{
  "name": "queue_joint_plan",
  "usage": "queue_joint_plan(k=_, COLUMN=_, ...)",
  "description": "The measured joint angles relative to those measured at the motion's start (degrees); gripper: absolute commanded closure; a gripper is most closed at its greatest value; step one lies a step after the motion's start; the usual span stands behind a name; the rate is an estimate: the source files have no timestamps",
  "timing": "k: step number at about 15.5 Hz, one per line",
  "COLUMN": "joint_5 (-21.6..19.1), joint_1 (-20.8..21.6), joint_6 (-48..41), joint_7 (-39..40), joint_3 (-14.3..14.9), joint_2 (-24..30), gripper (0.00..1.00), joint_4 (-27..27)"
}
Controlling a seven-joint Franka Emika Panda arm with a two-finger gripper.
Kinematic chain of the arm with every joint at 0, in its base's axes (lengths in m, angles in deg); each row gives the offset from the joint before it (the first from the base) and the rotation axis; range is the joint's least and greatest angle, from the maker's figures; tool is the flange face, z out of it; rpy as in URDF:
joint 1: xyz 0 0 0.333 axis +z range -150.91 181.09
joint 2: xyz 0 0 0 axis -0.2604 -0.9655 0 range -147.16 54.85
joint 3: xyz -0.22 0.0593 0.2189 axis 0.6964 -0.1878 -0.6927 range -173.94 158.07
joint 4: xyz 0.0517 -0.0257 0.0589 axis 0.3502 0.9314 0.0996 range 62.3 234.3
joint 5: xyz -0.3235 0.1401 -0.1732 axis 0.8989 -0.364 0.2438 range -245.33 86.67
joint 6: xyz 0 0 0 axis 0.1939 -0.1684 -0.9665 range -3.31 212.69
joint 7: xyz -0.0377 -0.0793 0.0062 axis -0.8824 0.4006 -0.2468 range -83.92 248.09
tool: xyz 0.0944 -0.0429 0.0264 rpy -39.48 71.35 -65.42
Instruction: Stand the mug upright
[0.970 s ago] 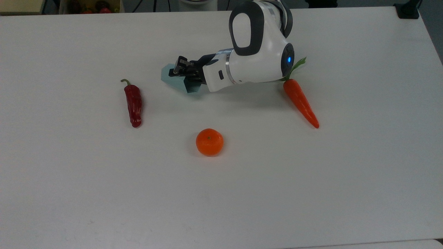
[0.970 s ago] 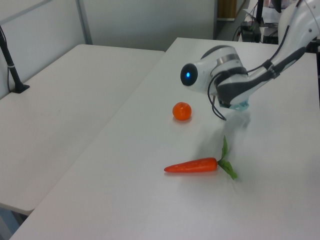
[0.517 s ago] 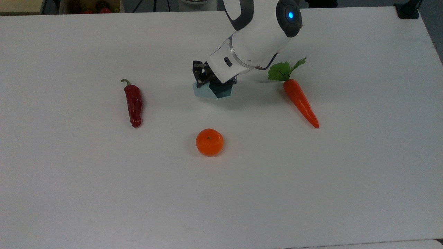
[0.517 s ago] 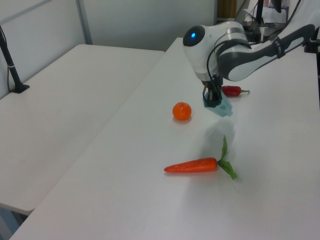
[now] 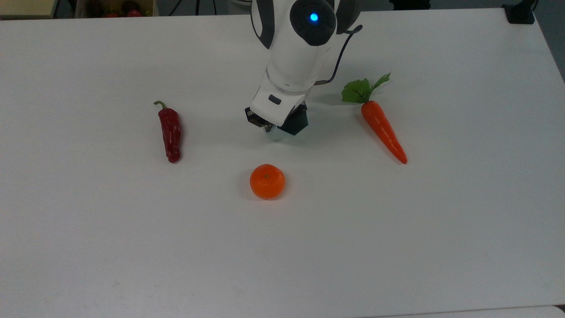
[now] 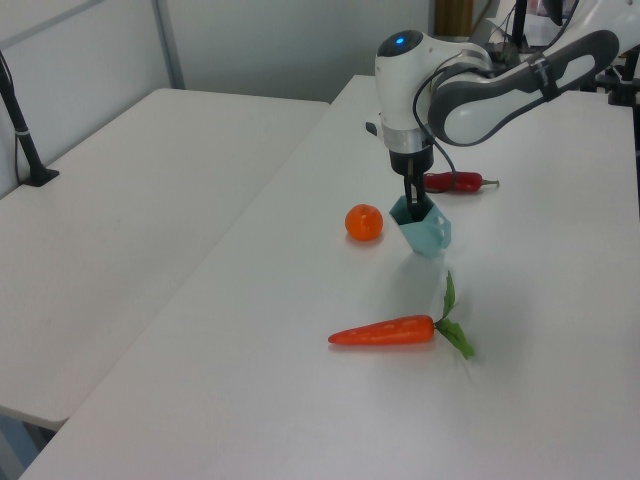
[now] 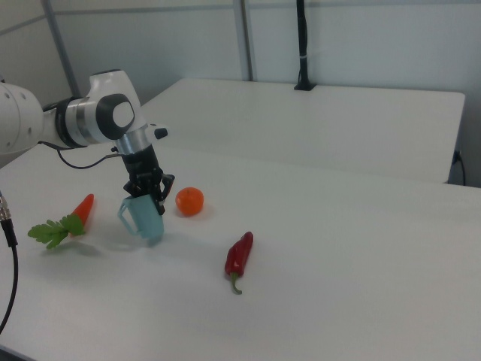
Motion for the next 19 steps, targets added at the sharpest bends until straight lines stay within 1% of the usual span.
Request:
queue_joint_plan(k=1, joint_5=-0.63, joint_1=-0.51, joint_6=0.02, joint_7=2.22, joint_3=0.0, joint_2=0.02, gripper=0.74, joint_4=0.06)
queue_joint_plan(k=2, joint_5=-0.87, joint_1=-0.86, joint_6=0.02, joint_7=3.85, joint_3=0.0, joint_2=0.05, gripper=0.48, joint_4=0.14)
queue_joint_plan(k=3, joint_5=-0.92, joint_1=-1.09, joint_6=0.03, joint_7=4.92, joint_3=-0.02, joint_2=0.08, gripper=0.28, joint_4=0.2)
queue_joint_plan(k=4, joint_5=-0.93, joint_1=-1.2, joint_6=0.04, joint_7=5.53, joint_3=-0.02, joint_2=0.11, gripper=0.12, joint_4=0.25)
queue_joint_plan(k=5, joint_5=-0.93, joint_1=-1.24, joint_6=0.04, joint_7=5.71, joint_3=-0.02, joint_2=0.15, gripper=0.0, joint_4=0.27)
queue_joint_plan(k=9, joint_5=-0.93, joint_1=-1.4, joint_6=0.04, joint_7=5.81, joint_3=-0.02, joint_2=0.91, gripper=0.0, joint_4=0.29)
queue_joint_plan(k=12, joint_5=-0.93, joint_1=-2.02, joint_6=-0.66, joint_7=5.81, joint_3=-0.02, joint_2=2.96, gripper=0.0, joint_4=0.29)
queue_joint_plan(k=15, joint_5=-0.93, joint_1=-3.2, joint_6=-4.12, joint_7=5.57, joint_3=0.0, joint_2=6.95, gripper=0.0, joint_4=0.28)
queue_joint_plan(k=19, joint_5=-1.19, joint_1=-5.77, joint_6=-7.99, joint_7=0.44, joint_3=0.07, joint_2=13.63, gripper=0.0, joint_4=0.29)
